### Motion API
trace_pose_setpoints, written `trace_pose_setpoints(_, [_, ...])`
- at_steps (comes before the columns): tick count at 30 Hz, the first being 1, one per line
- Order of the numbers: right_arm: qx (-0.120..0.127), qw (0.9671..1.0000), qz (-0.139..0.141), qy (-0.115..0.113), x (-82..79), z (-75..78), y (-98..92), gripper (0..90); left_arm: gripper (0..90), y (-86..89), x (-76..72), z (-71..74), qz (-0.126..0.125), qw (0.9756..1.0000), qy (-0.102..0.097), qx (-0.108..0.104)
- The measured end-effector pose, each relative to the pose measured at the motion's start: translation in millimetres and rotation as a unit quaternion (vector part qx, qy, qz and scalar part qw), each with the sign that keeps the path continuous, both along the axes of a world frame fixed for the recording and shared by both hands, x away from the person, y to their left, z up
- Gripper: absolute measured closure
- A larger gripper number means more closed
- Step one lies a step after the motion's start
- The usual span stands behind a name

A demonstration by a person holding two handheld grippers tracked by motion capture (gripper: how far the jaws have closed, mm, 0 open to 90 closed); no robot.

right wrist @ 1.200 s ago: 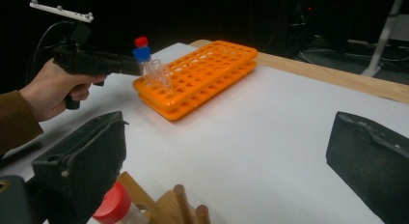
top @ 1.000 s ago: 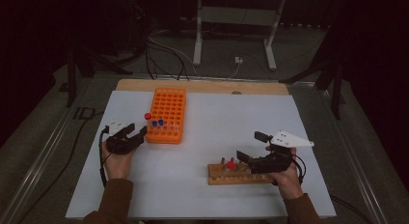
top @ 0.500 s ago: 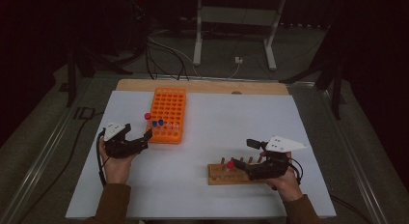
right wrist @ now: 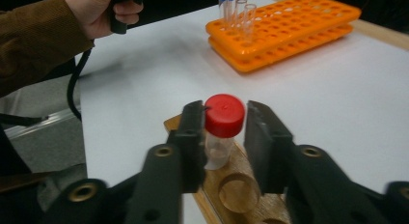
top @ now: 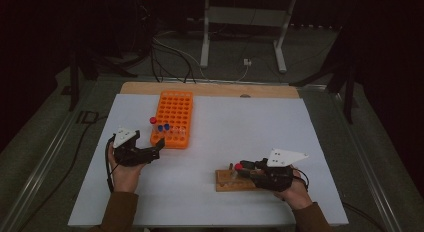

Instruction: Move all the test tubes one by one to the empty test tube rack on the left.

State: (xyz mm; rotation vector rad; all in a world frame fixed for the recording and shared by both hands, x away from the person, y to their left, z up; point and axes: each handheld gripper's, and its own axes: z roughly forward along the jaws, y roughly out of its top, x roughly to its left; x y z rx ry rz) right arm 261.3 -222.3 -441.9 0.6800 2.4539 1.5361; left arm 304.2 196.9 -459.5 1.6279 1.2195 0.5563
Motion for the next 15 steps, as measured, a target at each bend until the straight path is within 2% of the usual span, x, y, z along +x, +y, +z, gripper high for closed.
trace_pose_setpoints(5, [0.008, 0.9999, 0.003, 0.013, 4.0, -2.5, 7.1, 69.6, 2.6, -4.2, -0.9, 1.4, -0.008, 1.0000, -0.002, 0.003])
trace_pose_setpoints(15, [-0.007, 0.9995, 0.005, 0.030, 7.1, -12.2, 22.2, 70.3, 2.6, -11.7, -3.3, 2.5, -0.025, 0.9997, -0.002, 0.007])
